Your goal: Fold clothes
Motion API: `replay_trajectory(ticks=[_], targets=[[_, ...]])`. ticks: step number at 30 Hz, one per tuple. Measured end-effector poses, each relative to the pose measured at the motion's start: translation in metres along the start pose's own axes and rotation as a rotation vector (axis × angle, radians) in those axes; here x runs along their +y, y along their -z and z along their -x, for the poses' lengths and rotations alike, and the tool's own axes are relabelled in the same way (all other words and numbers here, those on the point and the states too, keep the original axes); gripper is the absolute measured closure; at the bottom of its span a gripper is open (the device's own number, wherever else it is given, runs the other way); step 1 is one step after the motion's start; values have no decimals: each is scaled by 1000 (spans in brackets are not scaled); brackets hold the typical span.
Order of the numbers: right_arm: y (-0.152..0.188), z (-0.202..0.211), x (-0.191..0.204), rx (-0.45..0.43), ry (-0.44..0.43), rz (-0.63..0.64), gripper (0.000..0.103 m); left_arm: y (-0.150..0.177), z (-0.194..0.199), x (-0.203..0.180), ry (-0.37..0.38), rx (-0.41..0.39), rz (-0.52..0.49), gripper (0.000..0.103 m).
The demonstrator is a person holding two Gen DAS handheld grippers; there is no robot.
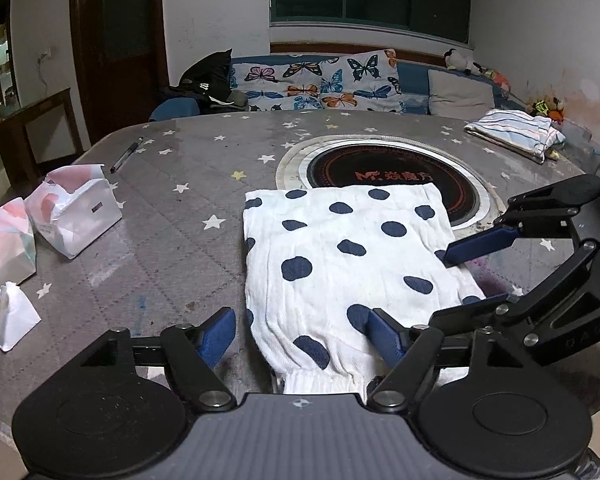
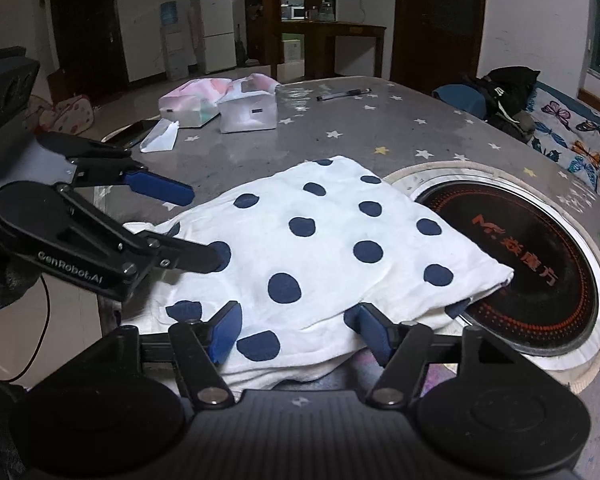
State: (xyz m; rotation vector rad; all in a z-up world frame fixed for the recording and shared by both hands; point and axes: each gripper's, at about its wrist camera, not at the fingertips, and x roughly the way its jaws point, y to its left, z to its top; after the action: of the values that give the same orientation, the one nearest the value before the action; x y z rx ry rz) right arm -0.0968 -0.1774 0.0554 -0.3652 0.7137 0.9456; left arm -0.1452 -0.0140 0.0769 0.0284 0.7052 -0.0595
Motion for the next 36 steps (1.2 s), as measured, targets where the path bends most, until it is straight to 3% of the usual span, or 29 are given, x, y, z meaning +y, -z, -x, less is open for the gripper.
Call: replay_trajectory(ticks=[4,6,11,17,26,29,36], targets=[[2,3,-3,-24,15,-34,28,1,5,4,-9,-11,14,23],[3,5,-5,-37,22,-52,19,2,8,6,-14,-16,22,20],[5,9,-12,-63,35,-103,12,4,15,12,-23,-28,45,19],[5,13,-11,-91,13,-117,9,13,22,21,-4,-22,85,19],[15,6,-4,-62,13,-108,8,19,25,21,13,-16,103,19],[16,11,-5,-75,20,-114,0,17,30,22,22,-26,112,19],[17,18,-8,-92,30,-116,0,21,39,16,57,-31,106,19]])
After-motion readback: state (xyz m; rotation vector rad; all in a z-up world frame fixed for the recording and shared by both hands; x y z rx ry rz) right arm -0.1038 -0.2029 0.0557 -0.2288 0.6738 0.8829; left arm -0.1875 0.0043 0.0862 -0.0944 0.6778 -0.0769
